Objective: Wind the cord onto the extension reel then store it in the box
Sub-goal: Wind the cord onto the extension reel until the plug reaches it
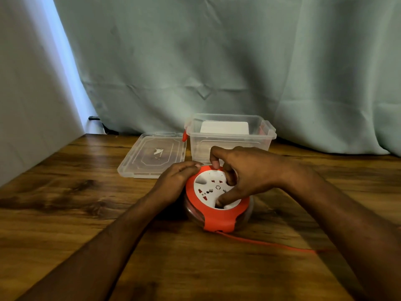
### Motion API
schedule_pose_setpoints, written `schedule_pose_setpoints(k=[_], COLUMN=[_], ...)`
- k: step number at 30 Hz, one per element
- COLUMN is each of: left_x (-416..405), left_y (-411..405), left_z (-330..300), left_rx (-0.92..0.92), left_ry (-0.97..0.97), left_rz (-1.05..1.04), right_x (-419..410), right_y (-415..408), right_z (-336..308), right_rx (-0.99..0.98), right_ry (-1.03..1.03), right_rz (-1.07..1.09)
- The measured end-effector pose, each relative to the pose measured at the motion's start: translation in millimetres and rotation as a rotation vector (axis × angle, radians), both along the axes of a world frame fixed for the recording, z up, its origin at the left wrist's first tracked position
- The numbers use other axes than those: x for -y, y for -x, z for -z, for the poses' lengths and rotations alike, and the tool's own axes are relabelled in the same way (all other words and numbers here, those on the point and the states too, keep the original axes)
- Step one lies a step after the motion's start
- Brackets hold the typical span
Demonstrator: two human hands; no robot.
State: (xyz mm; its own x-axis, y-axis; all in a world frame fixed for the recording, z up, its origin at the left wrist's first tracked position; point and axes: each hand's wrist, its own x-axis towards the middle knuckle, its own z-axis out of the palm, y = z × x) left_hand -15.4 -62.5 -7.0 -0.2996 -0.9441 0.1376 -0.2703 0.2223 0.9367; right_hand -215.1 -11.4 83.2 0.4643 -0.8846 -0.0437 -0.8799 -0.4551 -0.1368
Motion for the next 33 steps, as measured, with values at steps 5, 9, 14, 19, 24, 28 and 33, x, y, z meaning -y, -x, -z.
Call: schedule_pose_setpoints(k=[5, 9, 14, 19, 24, 28, 33], left_x=[-2.0, -2.7, -0.6, 0.2, 0.0, -0.5, 0.4], left_y=[0.0, -0.6, -1.3, -1.1, -1.6, -1.0, -2.5], left_z=[-1.3, -1.6, -0.7, -0.6, -1.4, -1.8, -0.4], left_rx=[0.017, -0.044, -0.055, -0.055, -0.072, -0.060, -0.097], left_ry=[0.015, -0.010, -0.018, -0.052, -0.057, -0.048, -0.069], left_rz=[0.028, 0.002, 0.007, 0.006, 0.028, 0.043, 0.033], right_x=[1.4, 4.2, 6.0, 7.9, 4.8, 4.8, 0.8], right_y=[-2.6, 0.8, 1.5, 5.2, 0.6, -0.7, 2.0], right_z=[1.4, -1.0, -5.3, -3.2, 0.0, 1.1, -0.3], right_rx=[-0.048, 0.057, 0.125, 0.164, 0.087, 0.088, 0.068], right_ry=[0.051, 0.187, 0.009, -0.113, -0.080, -0.049, -0.069], right_rz=[-0.018, -0.073, -0.140, -0.124, -0.160, -0.149, -0.088])
